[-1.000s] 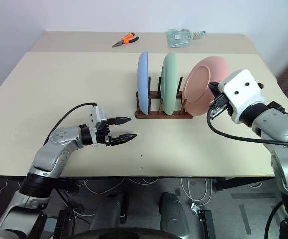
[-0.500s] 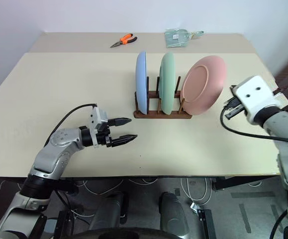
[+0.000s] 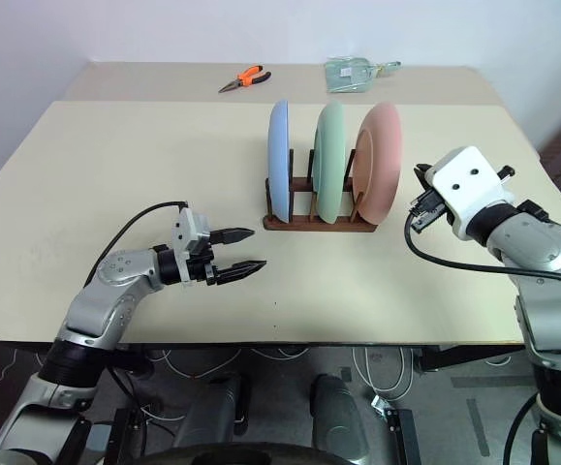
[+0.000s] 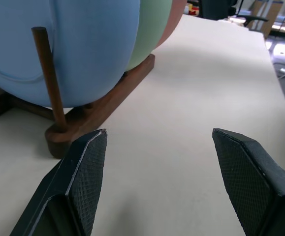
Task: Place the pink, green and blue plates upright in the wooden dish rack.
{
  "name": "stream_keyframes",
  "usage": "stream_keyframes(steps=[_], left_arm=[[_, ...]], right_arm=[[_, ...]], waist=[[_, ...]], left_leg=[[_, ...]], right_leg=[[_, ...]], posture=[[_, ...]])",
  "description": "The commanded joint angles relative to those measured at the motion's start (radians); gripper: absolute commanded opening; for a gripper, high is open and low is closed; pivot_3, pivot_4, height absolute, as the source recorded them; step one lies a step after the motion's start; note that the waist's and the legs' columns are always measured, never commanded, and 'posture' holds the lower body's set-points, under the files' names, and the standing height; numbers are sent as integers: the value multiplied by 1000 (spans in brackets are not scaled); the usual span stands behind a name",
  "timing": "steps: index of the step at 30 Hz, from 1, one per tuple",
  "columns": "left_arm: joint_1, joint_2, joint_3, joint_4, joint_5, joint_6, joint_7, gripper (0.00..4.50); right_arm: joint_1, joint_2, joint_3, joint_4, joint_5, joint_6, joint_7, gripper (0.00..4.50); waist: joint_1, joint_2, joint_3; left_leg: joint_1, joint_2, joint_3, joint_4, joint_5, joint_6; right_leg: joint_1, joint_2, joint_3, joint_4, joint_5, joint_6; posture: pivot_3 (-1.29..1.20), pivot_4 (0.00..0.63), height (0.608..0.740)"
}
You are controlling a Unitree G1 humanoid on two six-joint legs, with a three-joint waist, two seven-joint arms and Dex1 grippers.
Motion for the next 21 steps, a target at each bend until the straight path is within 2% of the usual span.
stream_keyframes(steps=[1,6,10,15,21], left_arm=[[-28,26,55,73,47,-69,38,3514],[-75,97,154,294,127,-204,135,3514],[-66,127,176,317,126,-225,120,3514],[-73,140,187,355,131,-255,113,3514],[-50,128,182,293,113,-226,122,3514]], right_arm=[[78,7,-88,49,-17,-46,0,37],[222,78,-191,77,61,-142,50,37],[249,114,-222,123,101,-183,73,37],[223,147,-178,150,99,-217,72,37],[169,146,-139,204,83,-233,73,37]], waist=[[2,0,0],[-5,0,0],[-6,0,0],[-3,0,0],[-3,0,0]], left_leg=[[0,0,0,0,0,0],[1,0,0,0,0,0],[3,0,1,0,0,0],[4,0,0,0,0,0],[4,0,0,0,0,0]], right_leg=[[0,0,0,0,0,0],[0,1,0,1,0,0],[1,0,1,2,0,0],[2,0,0,2,0,0],[2,0,0,2,0,0]], posture=[[0,150,732],[0,150,732],[0,150,732],[0,150,732],[0,150,732]])
